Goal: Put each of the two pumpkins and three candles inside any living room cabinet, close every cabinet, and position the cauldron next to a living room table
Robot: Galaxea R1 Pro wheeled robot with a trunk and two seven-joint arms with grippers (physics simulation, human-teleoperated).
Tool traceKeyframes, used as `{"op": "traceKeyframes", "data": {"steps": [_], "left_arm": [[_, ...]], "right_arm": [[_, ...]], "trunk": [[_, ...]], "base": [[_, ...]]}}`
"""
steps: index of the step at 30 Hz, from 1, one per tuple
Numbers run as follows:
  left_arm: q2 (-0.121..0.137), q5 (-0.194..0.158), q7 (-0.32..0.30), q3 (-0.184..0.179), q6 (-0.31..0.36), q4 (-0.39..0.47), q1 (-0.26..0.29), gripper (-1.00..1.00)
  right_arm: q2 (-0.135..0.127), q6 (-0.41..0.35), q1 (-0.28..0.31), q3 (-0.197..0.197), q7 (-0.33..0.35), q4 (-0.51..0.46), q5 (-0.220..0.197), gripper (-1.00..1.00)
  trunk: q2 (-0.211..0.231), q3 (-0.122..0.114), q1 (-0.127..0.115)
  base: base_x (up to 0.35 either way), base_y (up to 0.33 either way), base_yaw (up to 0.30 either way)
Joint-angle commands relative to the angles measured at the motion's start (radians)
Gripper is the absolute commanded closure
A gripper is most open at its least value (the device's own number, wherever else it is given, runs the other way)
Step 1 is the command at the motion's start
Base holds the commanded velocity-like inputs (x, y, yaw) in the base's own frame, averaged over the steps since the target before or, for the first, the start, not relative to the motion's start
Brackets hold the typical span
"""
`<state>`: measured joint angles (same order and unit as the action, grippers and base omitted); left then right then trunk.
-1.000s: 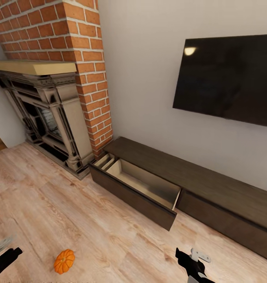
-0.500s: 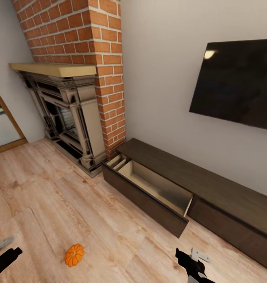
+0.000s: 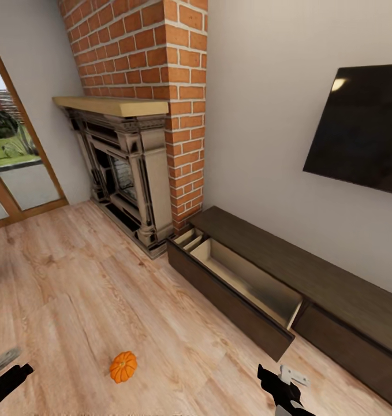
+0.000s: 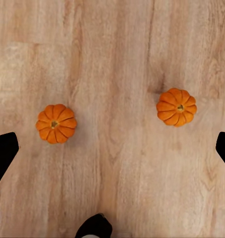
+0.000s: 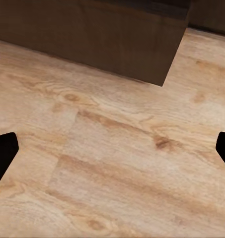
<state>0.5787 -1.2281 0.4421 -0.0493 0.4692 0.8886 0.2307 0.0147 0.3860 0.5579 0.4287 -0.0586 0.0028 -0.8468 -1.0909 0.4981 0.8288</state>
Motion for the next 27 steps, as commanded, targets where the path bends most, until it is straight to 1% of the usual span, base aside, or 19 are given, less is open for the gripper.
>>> {"op": "traceKeyframes", "data": {"steps": [1, 9, 17, 21, 27], "left_arm": [[0.001, -0.010, 0.009, -0.004, -0.001, 0.001, 0.001, -1.00], [0.001, -0.010, 0.009, -0.002, 0.000, 0.001, 0.001, -1.00], [0.002, -0.011, 0.009, 0.002, 0.000, 0.001, 0.001, -1.00], [0.003, -0.018, 0.008, 0.005, 0.001, 0.001, 0.000, -1.00], [0.003, -0.021, 0.007, 0.020, 0.002, 0.001, 0.000, -1.00]], "right_arm": [[0.000, 0.002, 0.000, 0.008, -0.006, 0.000, -0.003, -1.00], [0.001, 0.002, 0.000, 0.009, -0.006, 0.000, -0.003, -1.00], [-0.001, 0.002, 0.000, 0.009, -0.006, 0.000, -0.003, -1.00], [0.000, 0.002, 0.000, 0.009, -0.006, 0.000, -0.003, -1.00], [0.001, 0.002, 0.000, 0.009, -0.006, 0.000, -0.003, -1.00]], "trunk": [[-0.001, 0.000, 0.000], [-0.001, -0.009, 0.000], [-0.001, -0.019, 0.000], [-0.001, -0.023, 0.000], [-0.001, -0.030, 0.000]], "base": [[-0.095, -0.018, 0.228], [-0.104, -0.089, 0.228], [-0.007, -0.007, 0.228], [-0.017, 0.003, 0.228], [-0.119, 0.014, 0.228]]}}
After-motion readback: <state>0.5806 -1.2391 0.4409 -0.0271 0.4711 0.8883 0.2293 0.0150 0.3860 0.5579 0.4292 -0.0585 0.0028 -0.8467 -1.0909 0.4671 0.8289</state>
